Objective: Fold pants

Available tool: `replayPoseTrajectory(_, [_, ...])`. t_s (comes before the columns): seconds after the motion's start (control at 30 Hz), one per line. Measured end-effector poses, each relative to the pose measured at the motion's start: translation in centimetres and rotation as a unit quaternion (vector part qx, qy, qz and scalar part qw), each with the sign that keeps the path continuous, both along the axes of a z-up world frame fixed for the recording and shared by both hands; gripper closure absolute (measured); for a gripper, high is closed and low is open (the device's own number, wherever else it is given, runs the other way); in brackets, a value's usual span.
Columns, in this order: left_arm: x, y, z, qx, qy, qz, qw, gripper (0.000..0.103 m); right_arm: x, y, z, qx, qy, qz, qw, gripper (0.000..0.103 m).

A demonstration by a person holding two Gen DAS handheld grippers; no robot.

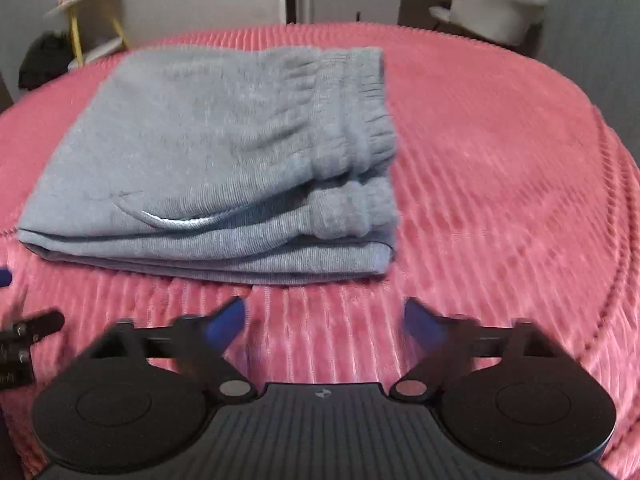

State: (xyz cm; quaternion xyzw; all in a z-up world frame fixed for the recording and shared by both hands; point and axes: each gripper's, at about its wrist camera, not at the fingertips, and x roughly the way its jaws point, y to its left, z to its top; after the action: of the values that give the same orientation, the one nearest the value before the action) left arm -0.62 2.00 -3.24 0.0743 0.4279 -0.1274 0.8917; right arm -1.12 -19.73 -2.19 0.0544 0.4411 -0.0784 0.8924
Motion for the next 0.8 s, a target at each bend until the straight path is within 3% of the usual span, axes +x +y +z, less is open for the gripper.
replayPoseTrajectory(0.03, [-0.4,0.2,0.2,-0.01,0.0,0.004,0.9999,0.009,-0.9,0.2,0.5,0.005,-0.016,0.001,1.0,0.004])
replayPoseTrajectory(0.17, [-1.3,1.0,1.4,-0.009,-0.019,0.026,0.9994,0.008,-1.9,2.4,0.7,-0.033,-0.013,0.019,0.999,0.004])
replayPoseTrajectory(0.23, [-0.5,1.4,1.5,-0.015,-0.02,0.043,0.9988,0.008,-2.5,3.0,1.2,-0.045,-0.034,0.024,0.998,0.004])
replayPoseTrajectory(0.43, [-0.1,2.7,2.0,-0.035,-0.015,0.086,0.9956,0.008,-4.0,4.4,2.3,-0.068,-0.076,0.002,0.995,0.004])
replayPoseTrajectory(0.6, [-0.4,1.8,2.2,-0.019,-0.019,0.074,0.9969,0.008,-3.6,6.6,1.7,-0.135,-0.067,0.041,0.988,0.004])
replayPoseTrajectory(0.8, [0.4,0.6,1.4,0.005,-0.022,0.063,0.9977,0.008,-3.2,6.8,1.3,-0.123,-0.075,0.055,0.988,0.004])
